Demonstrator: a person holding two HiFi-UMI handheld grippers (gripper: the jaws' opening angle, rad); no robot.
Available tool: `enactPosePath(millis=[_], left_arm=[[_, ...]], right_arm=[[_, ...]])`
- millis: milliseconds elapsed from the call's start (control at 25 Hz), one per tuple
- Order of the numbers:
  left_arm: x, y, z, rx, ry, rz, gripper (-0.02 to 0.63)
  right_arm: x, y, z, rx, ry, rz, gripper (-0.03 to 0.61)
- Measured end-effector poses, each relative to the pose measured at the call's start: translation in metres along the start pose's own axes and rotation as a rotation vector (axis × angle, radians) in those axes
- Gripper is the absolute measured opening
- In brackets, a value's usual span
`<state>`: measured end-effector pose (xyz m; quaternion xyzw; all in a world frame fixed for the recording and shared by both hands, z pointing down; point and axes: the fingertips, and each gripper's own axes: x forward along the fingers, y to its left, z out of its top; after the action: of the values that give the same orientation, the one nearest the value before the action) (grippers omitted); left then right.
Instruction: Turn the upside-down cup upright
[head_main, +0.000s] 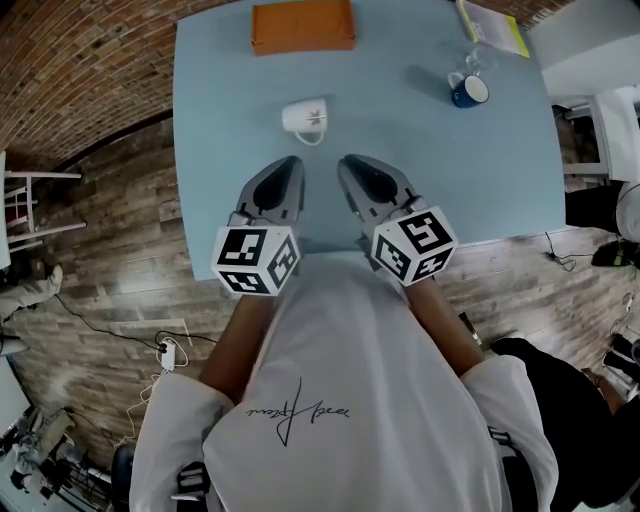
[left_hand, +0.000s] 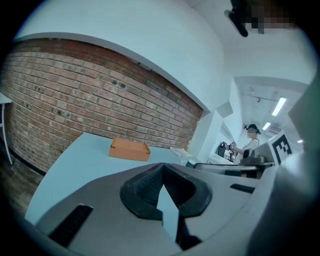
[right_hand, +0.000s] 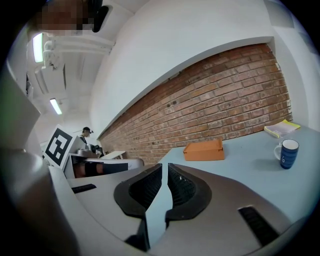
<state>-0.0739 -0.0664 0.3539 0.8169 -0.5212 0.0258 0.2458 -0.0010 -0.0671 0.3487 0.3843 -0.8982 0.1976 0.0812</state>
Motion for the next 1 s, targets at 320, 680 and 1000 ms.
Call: enactPosePath(millis=[320,680,1000], left_arm=[[0.013,0.007,-0.008,-0.007,0.037,0.01,0.009],[0.028,0.015,-0.016,-0.006,0.085,0.002,0.009],[0.041,0.021,-0.021,-0.006,0.115,0.006,0.009]], right_arm=[[0.014,-0.011,-0.005,0.011,0.023,0.011,0.023],[0.025,-0.028,-0.012,0.05,0.047,-0.008,0.023],[0.034,-0.042,-0.02,0.082,0.067,-0.011,0.023]])
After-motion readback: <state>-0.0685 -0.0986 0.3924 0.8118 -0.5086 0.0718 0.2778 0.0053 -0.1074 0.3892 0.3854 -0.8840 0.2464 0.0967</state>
